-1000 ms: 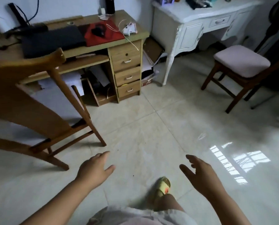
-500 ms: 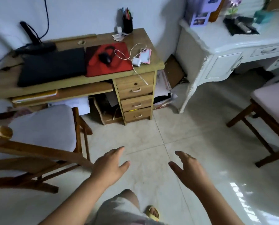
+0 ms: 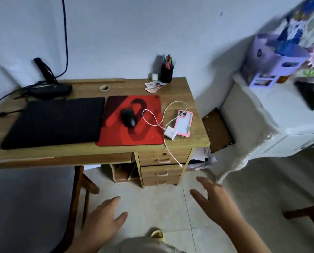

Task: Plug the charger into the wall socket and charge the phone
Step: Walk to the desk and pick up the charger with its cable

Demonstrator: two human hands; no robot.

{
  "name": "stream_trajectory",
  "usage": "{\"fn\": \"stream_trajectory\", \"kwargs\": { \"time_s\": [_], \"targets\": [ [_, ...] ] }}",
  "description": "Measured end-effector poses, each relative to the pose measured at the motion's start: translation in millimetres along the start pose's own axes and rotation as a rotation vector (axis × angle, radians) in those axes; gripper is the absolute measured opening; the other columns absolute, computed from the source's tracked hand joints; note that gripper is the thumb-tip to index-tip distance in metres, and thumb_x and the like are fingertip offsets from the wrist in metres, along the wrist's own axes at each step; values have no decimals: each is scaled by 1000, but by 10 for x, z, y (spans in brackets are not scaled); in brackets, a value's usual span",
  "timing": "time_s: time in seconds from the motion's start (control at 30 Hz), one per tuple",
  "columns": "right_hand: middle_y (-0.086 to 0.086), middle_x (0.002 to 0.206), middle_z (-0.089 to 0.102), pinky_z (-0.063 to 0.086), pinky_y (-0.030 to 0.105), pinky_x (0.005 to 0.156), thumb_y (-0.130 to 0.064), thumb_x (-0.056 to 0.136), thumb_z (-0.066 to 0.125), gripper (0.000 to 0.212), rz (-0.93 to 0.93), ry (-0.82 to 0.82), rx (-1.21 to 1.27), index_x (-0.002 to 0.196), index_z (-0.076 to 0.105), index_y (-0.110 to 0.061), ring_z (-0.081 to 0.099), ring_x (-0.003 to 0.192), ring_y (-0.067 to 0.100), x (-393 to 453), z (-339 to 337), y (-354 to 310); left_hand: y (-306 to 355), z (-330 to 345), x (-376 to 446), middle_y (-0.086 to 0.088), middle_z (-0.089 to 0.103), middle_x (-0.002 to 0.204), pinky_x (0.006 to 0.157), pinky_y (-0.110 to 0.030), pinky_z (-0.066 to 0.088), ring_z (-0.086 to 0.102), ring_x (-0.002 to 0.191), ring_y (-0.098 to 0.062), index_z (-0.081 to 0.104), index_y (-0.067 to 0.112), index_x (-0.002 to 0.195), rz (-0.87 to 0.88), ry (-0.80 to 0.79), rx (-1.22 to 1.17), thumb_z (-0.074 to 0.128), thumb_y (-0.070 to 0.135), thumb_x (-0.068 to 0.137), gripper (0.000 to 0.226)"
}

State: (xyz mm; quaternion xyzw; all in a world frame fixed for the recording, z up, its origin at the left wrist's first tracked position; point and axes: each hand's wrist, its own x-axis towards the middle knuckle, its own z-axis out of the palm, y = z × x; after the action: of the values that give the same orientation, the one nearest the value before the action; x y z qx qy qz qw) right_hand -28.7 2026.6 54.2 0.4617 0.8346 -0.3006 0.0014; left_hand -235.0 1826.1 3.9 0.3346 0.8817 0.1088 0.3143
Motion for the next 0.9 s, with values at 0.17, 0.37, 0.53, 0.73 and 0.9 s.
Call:
{"fn": "stream_trajectory", "kwargs": {
  "time_s": [0.17,0.37,0.53,0.73,0.9],
  "targets": [
    [0,123,62,49,35,85,-43,85,57,43,38,20,4,123,54,-22,59,109,20,715,-225,11,738,-231,863,5,44,143,100,-31,41,44,127,-15,35,25,138,196,51,86,53,45,88,56],
    [1,125,62,47,32,82,-41,86,56,44,38,15,20,124,54,-20,61,104,20,1670,-434,55,1337,-240,1770,-10,51,137,100,-38,44,50,124,-27,42,13,134,437,196,28,61,44,75,70],
    [4,120,64,46,31,76,-38,86,57,40,3,1,20,120,56,-17,62,98,21,2398,-671,68,1698,-292,2384,-10,54,133,93,-36,49,55,118,-28,46,15,129,501,209,141,81,22,62,76],
    [3,126,62,49,36,91,-37,86,57,42,-49,-82,32,123,55,-18,57,113,19,2983,-765,16,1841,-286,2836,1,65,101,80,-25,40,60,87,-16,56,24,101,597,137,357,44,39,53,53],
    [2,128,60,51,37,88,-40,87,54,43,-114,-147,13,126,52,-21,60,107,20,3275,-721,-171,1724,-338,2990,15,65,80,75,-22,36,51,81,-8,58,32,89,662,137,435,54,45,57,35]
  ]
}}
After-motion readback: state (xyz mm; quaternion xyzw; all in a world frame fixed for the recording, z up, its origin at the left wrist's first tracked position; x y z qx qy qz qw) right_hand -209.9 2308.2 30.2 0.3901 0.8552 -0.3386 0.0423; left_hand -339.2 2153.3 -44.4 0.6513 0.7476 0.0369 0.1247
